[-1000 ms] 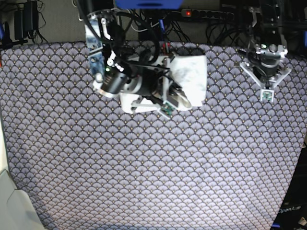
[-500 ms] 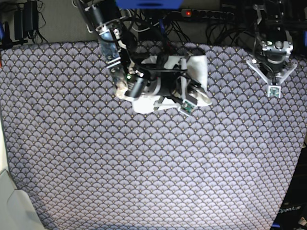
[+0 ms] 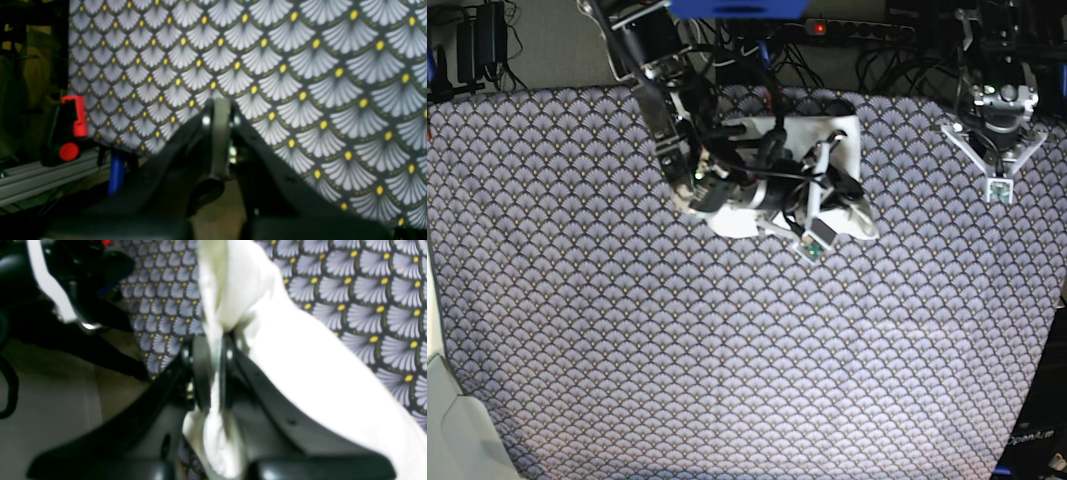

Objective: Fold the T-shirt properly
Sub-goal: 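Fold the right gripper's end over onto the middle toward the left gripper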

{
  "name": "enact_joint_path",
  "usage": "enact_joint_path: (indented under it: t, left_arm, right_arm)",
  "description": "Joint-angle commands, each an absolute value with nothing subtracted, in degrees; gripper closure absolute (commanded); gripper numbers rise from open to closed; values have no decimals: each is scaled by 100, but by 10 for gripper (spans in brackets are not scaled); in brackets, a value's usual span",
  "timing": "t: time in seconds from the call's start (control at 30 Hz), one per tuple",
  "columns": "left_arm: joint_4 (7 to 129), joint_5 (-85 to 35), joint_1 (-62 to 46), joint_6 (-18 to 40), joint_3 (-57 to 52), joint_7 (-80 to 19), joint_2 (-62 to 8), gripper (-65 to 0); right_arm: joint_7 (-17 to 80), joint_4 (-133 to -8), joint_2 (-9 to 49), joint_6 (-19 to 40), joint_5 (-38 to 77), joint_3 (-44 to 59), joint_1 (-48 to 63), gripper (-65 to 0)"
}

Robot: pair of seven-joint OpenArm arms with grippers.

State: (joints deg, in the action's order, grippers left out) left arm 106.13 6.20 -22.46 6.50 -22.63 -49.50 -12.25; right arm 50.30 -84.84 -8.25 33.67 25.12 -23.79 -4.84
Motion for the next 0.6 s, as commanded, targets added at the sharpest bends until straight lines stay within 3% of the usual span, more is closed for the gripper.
enact_joint_path:
  t: [0.0, 0.17, 0.57]
  left_arm:
    - [10730, 655, -2246, 629, -2308, -4884, -1297, -4]
    - [10730, 655, -2246, 629, -2290, -4875, -1297, -4]
    - [10730, 655, -2246, 629, -2264, -4866, -1305, -4]
  right_arm:
    - [4778, -8585, -900, 3301, 2677, -2387, -593, 0]
    - [4602, -8576, -900, 2448, 2677, -2422, -479, 0]
    - [4470, -8567, -900, 2396, 2642, -2440, -198, 0]
